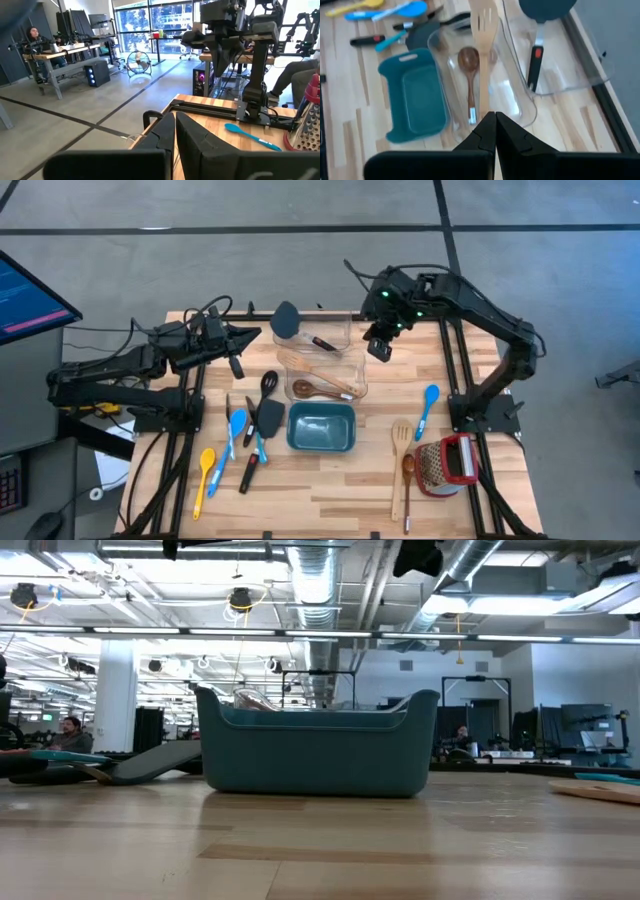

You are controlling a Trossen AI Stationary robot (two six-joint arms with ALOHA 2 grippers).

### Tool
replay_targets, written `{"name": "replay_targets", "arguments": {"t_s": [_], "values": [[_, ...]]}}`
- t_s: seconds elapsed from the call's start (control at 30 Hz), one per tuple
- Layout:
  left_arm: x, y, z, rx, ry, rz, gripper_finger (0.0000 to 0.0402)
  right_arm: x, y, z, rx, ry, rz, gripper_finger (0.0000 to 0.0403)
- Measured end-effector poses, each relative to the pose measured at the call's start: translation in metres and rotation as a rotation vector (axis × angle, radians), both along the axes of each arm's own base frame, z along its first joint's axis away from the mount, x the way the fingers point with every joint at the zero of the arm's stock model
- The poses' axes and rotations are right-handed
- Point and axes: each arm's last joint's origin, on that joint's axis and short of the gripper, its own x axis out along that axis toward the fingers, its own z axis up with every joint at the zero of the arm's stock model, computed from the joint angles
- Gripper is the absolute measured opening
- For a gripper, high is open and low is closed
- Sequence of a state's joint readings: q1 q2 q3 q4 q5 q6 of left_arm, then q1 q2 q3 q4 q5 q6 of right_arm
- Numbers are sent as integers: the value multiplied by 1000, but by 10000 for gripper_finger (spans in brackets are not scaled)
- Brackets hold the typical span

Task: Pick & Place Kitchen Items
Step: Put the right blue serving spoon into the bottom transparent bin

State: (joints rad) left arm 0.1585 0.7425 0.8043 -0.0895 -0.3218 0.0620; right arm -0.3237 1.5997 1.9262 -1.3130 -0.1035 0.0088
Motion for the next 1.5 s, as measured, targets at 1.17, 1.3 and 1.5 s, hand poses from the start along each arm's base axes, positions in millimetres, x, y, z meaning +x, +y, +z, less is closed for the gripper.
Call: {"name": "replay_targets", "arguments": {"t_s": [1.17,1.3,1.5], "values": [[0,0,0,0,1,-3,4,-105,5,-138,371,462,-976,0],[0,0,0,1,1,1,4,-105,8,-143,469,477,-1035,0],[0,0,0,1,1,1,4,-110,17,-165,542,588,-1082,0]]}}
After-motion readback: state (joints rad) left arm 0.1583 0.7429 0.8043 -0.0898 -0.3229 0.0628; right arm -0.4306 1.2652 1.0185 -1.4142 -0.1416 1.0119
